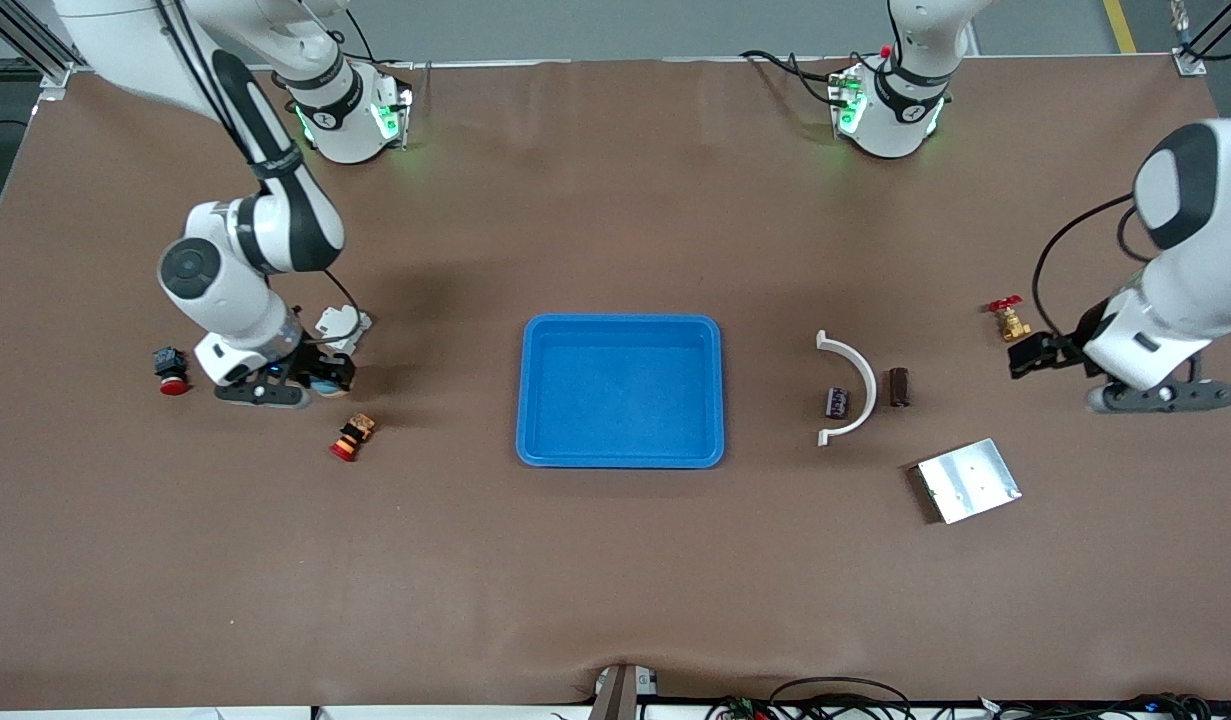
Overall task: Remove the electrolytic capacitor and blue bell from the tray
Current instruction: 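Release the capacitor by the arc while the right gripper carries the bell, then set the second bell beside the first bell with the right gripper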
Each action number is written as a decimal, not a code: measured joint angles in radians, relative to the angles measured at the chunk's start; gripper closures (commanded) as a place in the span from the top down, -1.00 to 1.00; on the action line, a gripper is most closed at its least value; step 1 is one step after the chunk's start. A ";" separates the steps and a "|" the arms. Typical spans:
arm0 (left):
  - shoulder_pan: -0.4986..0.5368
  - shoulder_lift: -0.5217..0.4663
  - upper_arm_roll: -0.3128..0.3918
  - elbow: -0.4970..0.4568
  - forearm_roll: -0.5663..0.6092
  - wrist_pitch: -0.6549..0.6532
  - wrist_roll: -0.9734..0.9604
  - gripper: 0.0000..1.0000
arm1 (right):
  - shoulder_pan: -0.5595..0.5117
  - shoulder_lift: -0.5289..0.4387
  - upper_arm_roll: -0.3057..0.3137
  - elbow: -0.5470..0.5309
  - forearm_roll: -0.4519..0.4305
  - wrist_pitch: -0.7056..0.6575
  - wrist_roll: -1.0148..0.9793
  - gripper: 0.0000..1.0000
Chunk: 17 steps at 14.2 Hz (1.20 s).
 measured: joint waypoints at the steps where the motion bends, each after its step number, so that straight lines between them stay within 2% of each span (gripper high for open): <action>1: 0.000 -0.032 0.000 0.000 -0.019 -0.034 0.001 1.00 | -0.047 -0.002 0.000 -0.036 0.000 0.053 -0.066 -1.00; 4: -0.001 -0.119 -0.008 -0.003 -0.084 -0.107 0.001 1.00 | -0.129 -0.003 0.000 -0.122 0.000 0.183 -0.172 -1.00; 8: -0.001 -0.202 -0.009 -0.007 -0.139 -0.130 0.001 1.00 | -0.137 -0.003 0.003 -0.206 0.000 0.309 -0.181 -1.00; 13: -0.001 -0.234 -0.008 0.000 -0.210 -0.136 -0.001 1.00 | -0.172 -0.003 0.003 -0.238 0.000 0.323 -0.198 -1.00; 17: -0.001 -0.229 -0.004 0.022 -0.209 -0.148 -0.001 1.00 | -0.234 -0.003 0.003 -0.249 0.000 0.323 -0.253 -1.00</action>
